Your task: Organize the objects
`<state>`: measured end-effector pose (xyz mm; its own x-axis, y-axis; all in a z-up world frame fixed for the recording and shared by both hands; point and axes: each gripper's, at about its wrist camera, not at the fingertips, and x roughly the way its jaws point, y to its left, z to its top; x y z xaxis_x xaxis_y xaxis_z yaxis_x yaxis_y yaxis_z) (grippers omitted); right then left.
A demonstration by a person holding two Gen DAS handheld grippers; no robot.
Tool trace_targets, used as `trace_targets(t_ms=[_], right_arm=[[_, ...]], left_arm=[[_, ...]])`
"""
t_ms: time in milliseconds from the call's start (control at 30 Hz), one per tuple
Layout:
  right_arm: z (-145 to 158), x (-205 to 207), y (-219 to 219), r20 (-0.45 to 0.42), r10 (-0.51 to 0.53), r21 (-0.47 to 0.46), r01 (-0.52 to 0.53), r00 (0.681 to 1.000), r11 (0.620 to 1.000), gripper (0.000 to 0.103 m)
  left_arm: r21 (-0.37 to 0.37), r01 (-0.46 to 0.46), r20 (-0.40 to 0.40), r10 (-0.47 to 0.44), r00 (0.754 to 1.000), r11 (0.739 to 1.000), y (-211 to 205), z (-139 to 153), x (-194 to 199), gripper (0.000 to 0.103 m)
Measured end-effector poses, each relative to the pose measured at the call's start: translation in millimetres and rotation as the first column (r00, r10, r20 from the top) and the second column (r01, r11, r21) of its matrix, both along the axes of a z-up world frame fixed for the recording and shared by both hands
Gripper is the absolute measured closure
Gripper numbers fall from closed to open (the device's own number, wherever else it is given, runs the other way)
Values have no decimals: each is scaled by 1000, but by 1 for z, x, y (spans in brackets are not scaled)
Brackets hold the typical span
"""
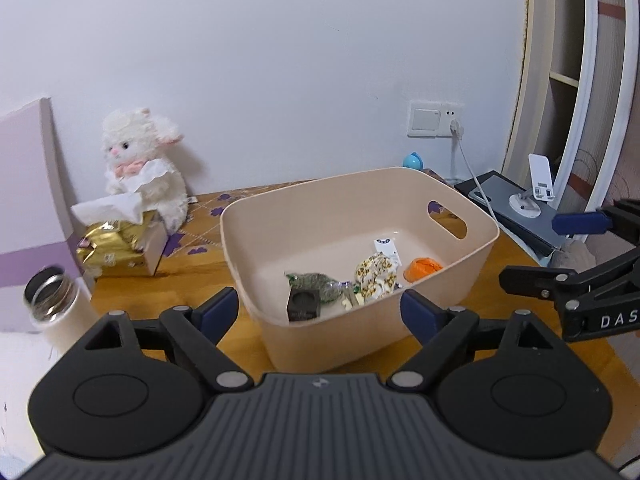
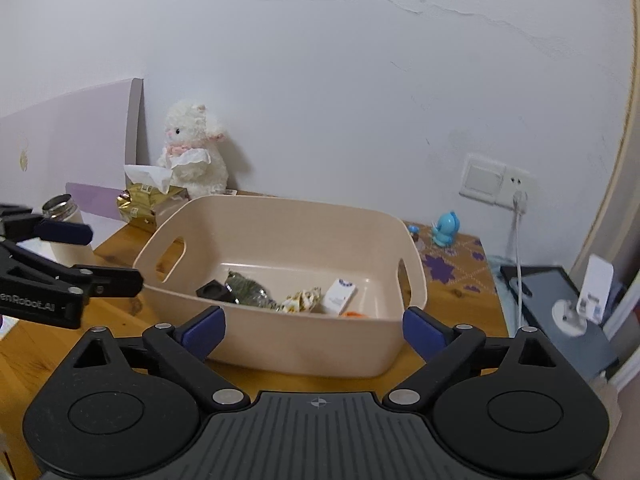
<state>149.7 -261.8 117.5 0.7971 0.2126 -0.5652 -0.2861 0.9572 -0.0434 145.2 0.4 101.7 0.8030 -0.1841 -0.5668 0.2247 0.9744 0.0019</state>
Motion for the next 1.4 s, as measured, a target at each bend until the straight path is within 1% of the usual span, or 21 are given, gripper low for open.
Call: trace_targets(t_ms=[67, 300, 400, 533, 633, 733, 800, 1100, 1167, 1267, 1333, 1400], right_arm=[[0, -9, -3, -8, -10, 21, 10, 1000, 1000, 5], [3, -39, -5, 2, -30, 54, 30, 1000, 998, 2], [0, -49, -3, -5, -25, 63, 25, 1000, 998, 0], [-6, -62, -3, -19, -31, 67, 32, 999, 997, 0], [-10, -72, -4, -23, -34, 80, 36, 999, 996, 0], [-15, -80, -5, -28, -34, 98, 37, 999, 995, 0], [-19, -85, -4, -38, -32, 112, 36, 999, 993, 0], [-22, -111, 0, -50, -15, 125, 21, 999, 992, 0], [-23, -116, 2, -51, -14, 112, 20, 999, 994, 0], [-26, -124, 7, -46, -20, 81, 24, 999, 996, 0], [-29, -128, 8, -37, -35, 81, 37, 999, 996, 0], [-33, -130, 9, -41, -52, 88, 56, 998, 995, 0]], left_arm=[[-9, -4, -2, 4, 1000, 1000, 5, 1, -10, 14], [9, -35, -20, 35, 999, 999, 11, -2, -46, 14], [-9, -44, -27, 44, 999, 999, 14, -5, -61, 14], [-30, -58, -20, 58, 998, 998, 19, -11, -77, 14], [-23, -67, -21, 67, 998, 997, 20, -15, -87, 14], [-1, -86, 13, 86, 996, 996, 19, -17, -97, 14], [-14, -92, 7, 92, 996, 996, 21, -18, -103, 14], [-34, -90, -14, 90, 996, 995, 22, -20, -133, 14], [-29, -94, -21, 93, 995, 995, 21, -20, -137, 14], [-13, -110, -13, 110, 994, 994, 19, -22, -144, 14], [-13, -134, -1, 134, 991, 991, 19, -23, -147, 14], [-19, -151, -8, 151, 988, 988, 20, -27, -150, 14]])
